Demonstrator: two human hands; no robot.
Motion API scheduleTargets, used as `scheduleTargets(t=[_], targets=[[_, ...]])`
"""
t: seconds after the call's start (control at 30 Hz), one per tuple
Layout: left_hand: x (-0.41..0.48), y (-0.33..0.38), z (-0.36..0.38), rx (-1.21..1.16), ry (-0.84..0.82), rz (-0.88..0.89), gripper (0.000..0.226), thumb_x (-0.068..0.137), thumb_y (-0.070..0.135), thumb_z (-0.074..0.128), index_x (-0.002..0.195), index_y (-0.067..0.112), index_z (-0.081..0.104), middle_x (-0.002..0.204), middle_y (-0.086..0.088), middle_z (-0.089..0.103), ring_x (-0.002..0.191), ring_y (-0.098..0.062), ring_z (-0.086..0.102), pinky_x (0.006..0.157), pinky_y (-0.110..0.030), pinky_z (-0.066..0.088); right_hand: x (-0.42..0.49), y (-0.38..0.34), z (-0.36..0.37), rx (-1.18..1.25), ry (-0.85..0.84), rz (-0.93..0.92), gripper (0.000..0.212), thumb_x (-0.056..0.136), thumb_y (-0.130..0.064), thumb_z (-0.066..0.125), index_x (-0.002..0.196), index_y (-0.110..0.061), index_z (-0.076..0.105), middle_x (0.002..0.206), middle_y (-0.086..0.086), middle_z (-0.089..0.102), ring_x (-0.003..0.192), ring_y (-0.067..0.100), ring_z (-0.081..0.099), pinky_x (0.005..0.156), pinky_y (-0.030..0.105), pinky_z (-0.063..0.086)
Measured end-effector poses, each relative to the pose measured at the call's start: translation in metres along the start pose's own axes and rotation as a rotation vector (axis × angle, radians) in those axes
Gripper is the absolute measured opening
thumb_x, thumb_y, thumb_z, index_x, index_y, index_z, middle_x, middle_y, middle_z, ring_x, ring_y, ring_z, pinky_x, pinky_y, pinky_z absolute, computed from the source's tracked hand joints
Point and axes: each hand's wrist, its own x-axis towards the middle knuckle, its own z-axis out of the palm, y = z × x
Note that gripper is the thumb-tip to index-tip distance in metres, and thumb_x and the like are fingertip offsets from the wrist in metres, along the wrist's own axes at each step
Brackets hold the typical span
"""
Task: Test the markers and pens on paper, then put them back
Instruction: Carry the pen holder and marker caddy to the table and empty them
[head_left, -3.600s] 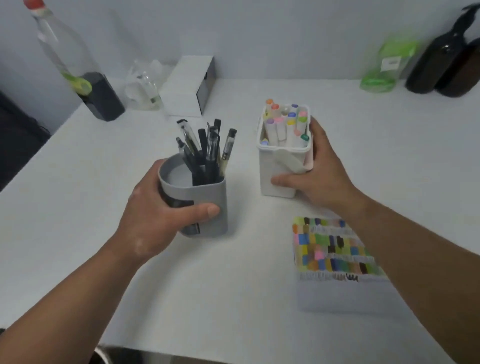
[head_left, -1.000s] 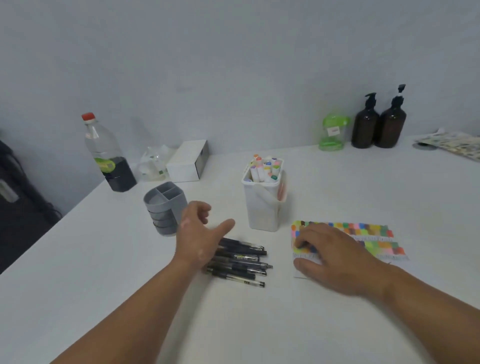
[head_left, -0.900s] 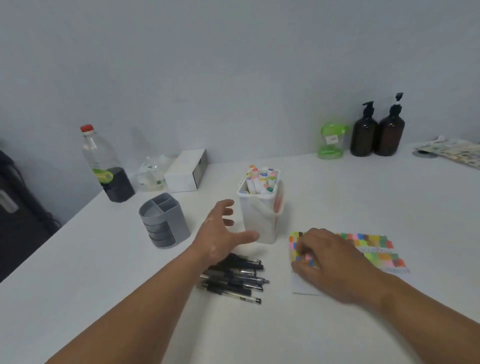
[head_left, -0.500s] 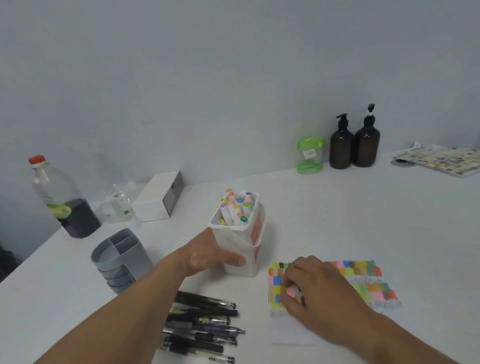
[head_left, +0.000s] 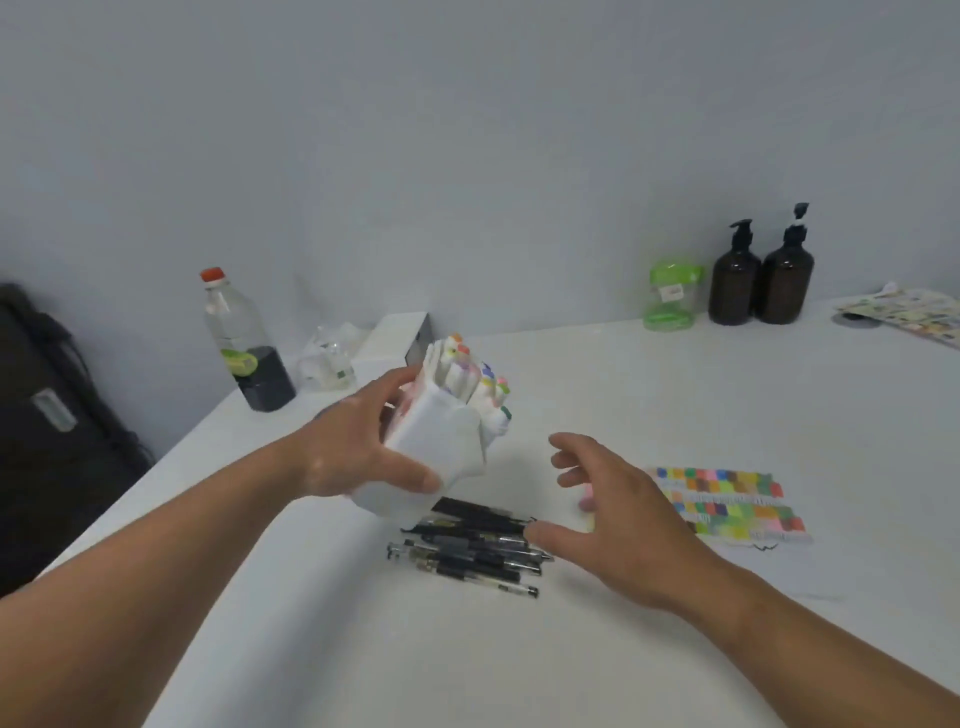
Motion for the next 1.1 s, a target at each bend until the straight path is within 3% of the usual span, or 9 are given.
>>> scheduleTargets(t=[0.07,0.17,0.3,0.47,0.57,0.73,0.93,1.1], targets=[[-0.031,-0.004,-0.014,0.312,0.001,0.018,0.12,0.041,0.062,0.092,0.14,0.056,0.024,0.121,0.028,0.046,0.107,-0.003,0.054,0.087,-0.022,0.048,-0.013,-0.019,0.015,0.111,-0.031,0.032,0.11,0.054,-0.075,0.074,0.15,-0.047,0.027,0.133,-0.03,0.047,0.116,-0.01,0.052,0.099,0.025,0.051],[-0.062,-0.006,-0.011,0.676,-0.066,0.078,0.128,0.042,0.064,0.086,0.15,0.043,0.02,0.125,0.018,0.038,0.109,-0.009,0.047,0.092,-0.025,0.046,-0.032,-0.04,0.043,0.134,-0.095,0.038,0.129,0.052,-0.071,0.081,0.158,-0.041,0.015,0.152,-0.02,0.039,0.131,-0.002,0.046,0.109,0.026,0.044],[-0.081,0.004,0.012,0.995,-0.106,0.147,0.127,0.048,0.063,0.079,0.152,0.039,0.01,0.13,0.008,0.036,0.112,-0.018,0.046,0.096,-0.031,0.046,-0.05,-0.051,0.077,0.084,-0.092,0.047,0.139,0.055,-0.064,0.086,0.162,-0.034,0.001,0.165,-0.017,0.02,0.147,0.007,0.031,0.119,0.032,0.034],[-0.078,0.023,0.033,1.343,-0.012,0.416,0.122,0.058,0.055,0.078,0.15,0.034,0.001,0.136,-0.006,0.032,0.122,-0.027,0.04,0.11,-0.045,0.032,-0.063,-0.045,0.092,-0.021,0.002,0.041,0.135,0.058,-0.062,0.081,0.161,-0.03,0.0,0.164,-0.014,0.016,0.151,0.01,0.024,0.119,0.038,0.035],[-0.078,0.021,0.028,1.402,0.006,0.437,0.122,0.063,0.054,0.078,0.152,0.034,-0.002,0.142,-0.008,0.028,0.129,-0.03,0.035,0.116,-0.046,0.024,-0.064,-0.04,0.093,-0.143,0.015,0.058,0.13,0.061,-0.068,0.073,0.161,-0.029,-0.002,0.168,-0.011,0.009,0.153,0.013,0.016,0.123,0.037,0.026],[-0.085,-0.003,0.013,1.345,-0.004,0.359,0.123,0.064,0.054,0.075,0.156,0.037,-0.005,0.154,-0.004,0.018,0.141,-0.03,0.023,0.12,-0.044,0.011,-0.056,-0.041,0.1,-0.416,-0.002,0.019,0.114,0.065,-0.077,0.053,0.159,-0.025,0.016,0.159,-0.003,0.031,0.146,0.022,0.028,0.122,0.046,0.024],[-0.077,-0.022,0.019,1.283,-0.019,0.36,0.12,0.063,0.056,0.071,0.157,0.033,0.0,0.145,0.001,0.033,0.13,-0.024,0.032,0.118,-0.041,0.019,-0.027,-0.059,0.12,-0.497,0.038,-0.069,0.083,0.069,-0.077,0.054,0.131,-0.022,0.047,0.124,-0.002,0.056,0.116,0.023,0.052,0.105,0.046,0.039],[-0.075,-0.052,-0.004,1.163,-0.002,0.225,0.121,0.055,0.06,0.072,0.155,0.036,0.009,0.145,0.006,0.036,0.128,-0.02,0.038,0.113,-0.034,0.028,-0.006,-0.047,0.108,-0.574,-0.049,-0.032,0.064,0.068,-0.058,0.059,0.121,-0.025,0.045,0.116,0.0,0.058,0.109,0.028,0.056,0.095,0.045,0.042]])
